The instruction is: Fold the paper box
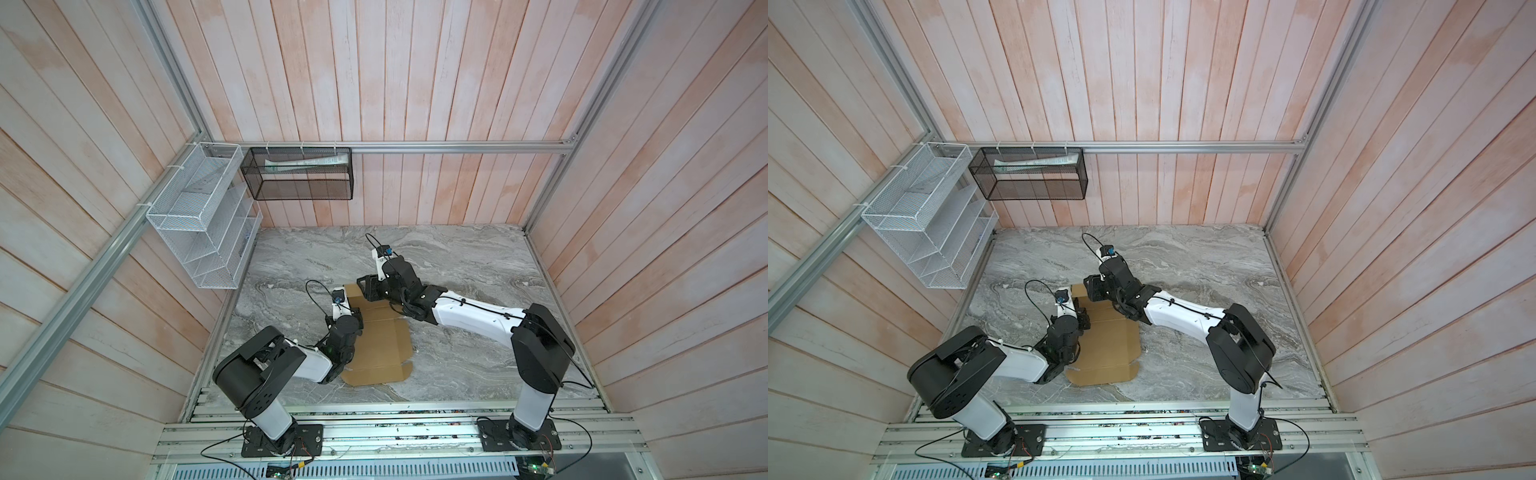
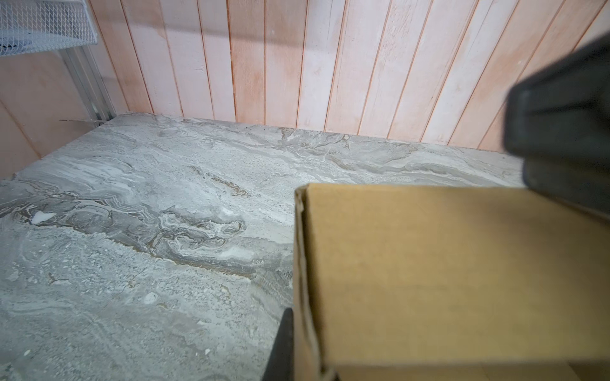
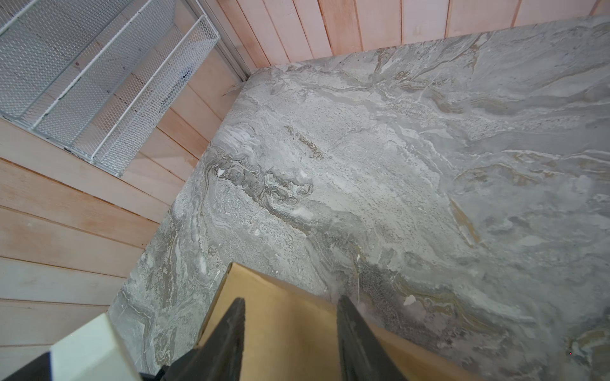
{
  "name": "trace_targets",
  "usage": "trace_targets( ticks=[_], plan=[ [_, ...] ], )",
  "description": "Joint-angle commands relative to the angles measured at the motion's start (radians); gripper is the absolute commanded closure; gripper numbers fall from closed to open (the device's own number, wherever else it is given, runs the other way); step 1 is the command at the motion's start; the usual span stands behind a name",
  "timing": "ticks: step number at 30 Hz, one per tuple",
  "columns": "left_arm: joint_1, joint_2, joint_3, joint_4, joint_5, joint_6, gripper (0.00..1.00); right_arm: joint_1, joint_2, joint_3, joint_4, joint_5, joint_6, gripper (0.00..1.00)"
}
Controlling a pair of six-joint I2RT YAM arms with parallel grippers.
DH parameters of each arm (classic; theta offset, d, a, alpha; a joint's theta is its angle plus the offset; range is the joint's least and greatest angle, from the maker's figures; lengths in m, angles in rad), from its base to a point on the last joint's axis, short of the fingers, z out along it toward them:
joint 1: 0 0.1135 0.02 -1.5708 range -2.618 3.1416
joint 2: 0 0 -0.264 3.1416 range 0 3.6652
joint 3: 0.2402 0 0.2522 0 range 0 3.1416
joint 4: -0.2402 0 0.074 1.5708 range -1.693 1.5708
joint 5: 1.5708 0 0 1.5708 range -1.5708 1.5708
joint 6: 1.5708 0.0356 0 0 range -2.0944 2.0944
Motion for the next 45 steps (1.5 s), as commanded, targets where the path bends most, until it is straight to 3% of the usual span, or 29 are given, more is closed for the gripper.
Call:
trace_targets(
  ticks=[1,13,33,45],
  plan=[
    [0.001,-0.02,-0.016,-0.009,-0.016,-0.026,1.0,-0.001,-0.08,0.021,-0.075,0.056,-0.055,0.47],
    [0.001,-0.047,-0.046,-0.022,-0.005,-0.045,1.0,-0.003,-0.314,-0.144,-0.203,0.155,-0.072,0.34],
    [0.0,-0.076,-0.077,-0.005,0.014,-0.056,1.0,-0.012,-0.163,-0.175,-0.05,0.016,0.042,0.34],
    [-0.008,-0.067,-0.072,-0.002,0.022,-0.052,1.0,-0.014,-0.144,-0.176,0.037,-0.059,0.078,0.34]
  ],
)
